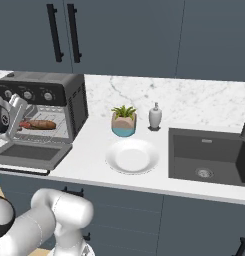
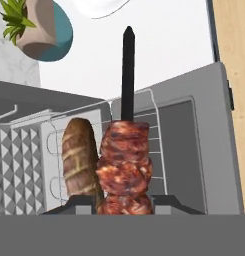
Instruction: Pick up the kebab skewer and baguette bread, and place them inside the toaster oven. Close the toaster oven door and start by setting the timer.
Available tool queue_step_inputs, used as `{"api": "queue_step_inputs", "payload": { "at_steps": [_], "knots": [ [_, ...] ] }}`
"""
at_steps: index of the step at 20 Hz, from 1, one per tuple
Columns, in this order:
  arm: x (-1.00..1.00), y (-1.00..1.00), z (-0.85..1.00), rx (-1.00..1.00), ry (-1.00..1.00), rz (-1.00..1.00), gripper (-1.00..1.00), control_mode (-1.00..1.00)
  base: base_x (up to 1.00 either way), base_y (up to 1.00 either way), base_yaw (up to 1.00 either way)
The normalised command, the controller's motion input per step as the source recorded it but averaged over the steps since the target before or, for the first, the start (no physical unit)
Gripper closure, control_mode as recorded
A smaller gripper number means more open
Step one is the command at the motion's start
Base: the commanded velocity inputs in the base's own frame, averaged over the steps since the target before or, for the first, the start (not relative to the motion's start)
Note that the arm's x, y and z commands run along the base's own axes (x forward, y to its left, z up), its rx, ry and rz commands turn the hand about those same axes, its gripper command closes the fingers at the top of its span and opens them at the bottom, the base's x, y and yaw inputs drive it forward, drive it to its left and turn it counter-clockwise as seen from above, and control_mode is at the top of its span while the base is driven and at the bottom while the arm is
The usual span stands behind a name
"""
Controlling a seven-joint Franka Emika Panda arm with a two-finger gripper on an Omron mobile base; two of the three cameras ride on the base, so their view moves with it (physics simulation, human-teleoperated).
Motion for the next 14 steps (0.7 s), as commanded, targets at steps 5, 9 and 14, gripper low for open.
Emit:
{"api": "queue_step_inputs", "payload": {
  "at_steps": [5,9,14],
  "knots": [
    [0.23,0.01,-0.12,0.0,-0.01,0.0,1.0,-1.0,0.0,0.0,0.0],
    [0.36,0.02,0.0,0.0,0.0,0.0,1.0,-1.0,0.0,0.0,0.0],
    [0.31,0.11,0.0,0.0,0.0,0.0,1.0,-1.0,0.0,0.0,0.0]
  ]
}}
